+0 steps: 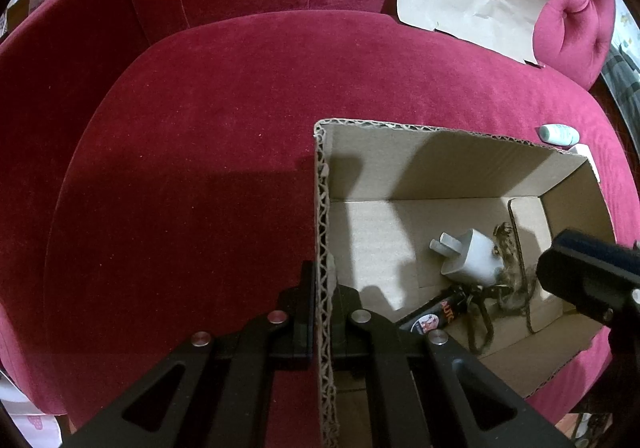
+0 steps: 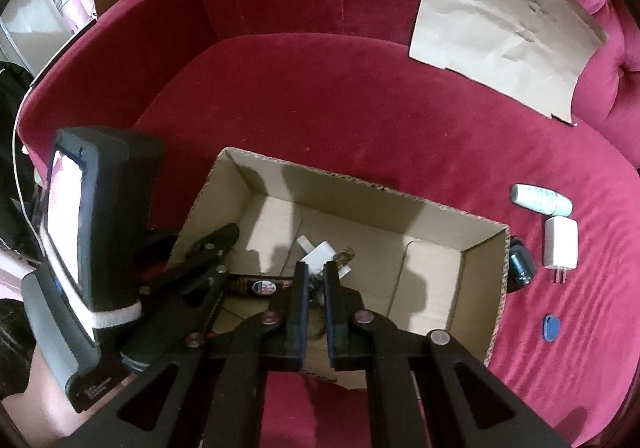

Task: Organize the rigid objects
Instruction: 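Carry the keyring into the cardboard box and open the right tool, then move the open right tool back toward the blue key fob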

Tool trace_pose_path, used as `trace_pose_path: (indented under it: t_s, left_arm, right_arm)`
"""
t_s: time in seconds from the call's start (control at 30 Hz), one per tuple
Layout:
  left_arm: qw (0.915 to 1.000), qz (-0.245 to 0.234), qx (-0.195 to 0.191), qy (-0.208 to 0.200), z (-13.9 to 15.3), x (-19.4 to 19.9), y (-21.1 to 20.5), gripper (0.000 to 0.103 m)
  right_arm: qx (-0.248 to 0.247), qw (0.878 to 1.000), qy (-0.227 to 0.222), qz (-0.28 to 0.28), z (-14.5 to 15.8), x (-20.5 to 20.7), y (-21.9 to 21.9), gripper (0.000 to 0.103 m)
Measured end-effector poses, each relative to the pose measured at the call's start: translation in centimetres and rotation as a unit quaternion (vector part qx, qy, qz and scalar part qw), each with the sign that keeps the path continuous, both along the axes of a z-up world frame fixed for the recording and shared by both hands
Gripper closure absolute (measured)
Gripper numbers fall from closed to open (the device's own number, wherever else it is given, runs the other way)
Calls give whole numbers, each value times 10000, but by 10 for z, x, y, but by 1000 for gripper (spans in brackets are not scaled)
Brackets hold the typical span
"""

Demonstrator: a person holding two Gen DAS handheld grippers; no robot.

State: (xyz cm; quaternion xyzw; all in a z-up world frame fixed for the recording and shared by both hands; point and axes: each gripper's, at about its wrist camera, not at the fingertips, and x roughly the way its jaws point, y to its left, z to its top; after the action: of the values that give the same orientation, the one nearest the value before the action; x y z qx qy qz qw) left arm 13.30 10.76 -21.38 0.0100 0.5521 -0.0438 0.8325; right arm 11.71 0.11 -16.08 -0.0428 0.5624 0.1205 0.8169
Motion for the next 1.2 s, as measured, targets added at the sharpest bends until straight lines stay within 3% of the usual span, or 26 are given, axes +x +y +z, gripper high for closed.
trace_pose_path:
  t_s: [0.03,0.07,0.1,0.17,0.3,1.2]
  left_arm:
    - [10000,1,2,-2,0,0,0,99]
    - [10000,3,5,-3,0,0,0,99]
    - [10000,4,7,-3,0,0,0,99]
    - [10000,2,8,-5,0,0,-1,99]
    - [10000,4,19,-6,0,0,-1,99]
    - [10000,14,61,-12,-1,-1,-4,100]
  right_arm:
    - [-30,10000,-6,-29,1,1,0,70]
    - [-57,9999,-42,-86,2,1,-2,46]
    - [-93,9998,-94,-123,3,1,-3,29]
    - [-184,9995,-211,-176,6,1,-5,15]
    - [-313,9991,-198,-208,4,1,-8,0]
    - [-298,9975,-295,-573,26,5,-48,0]
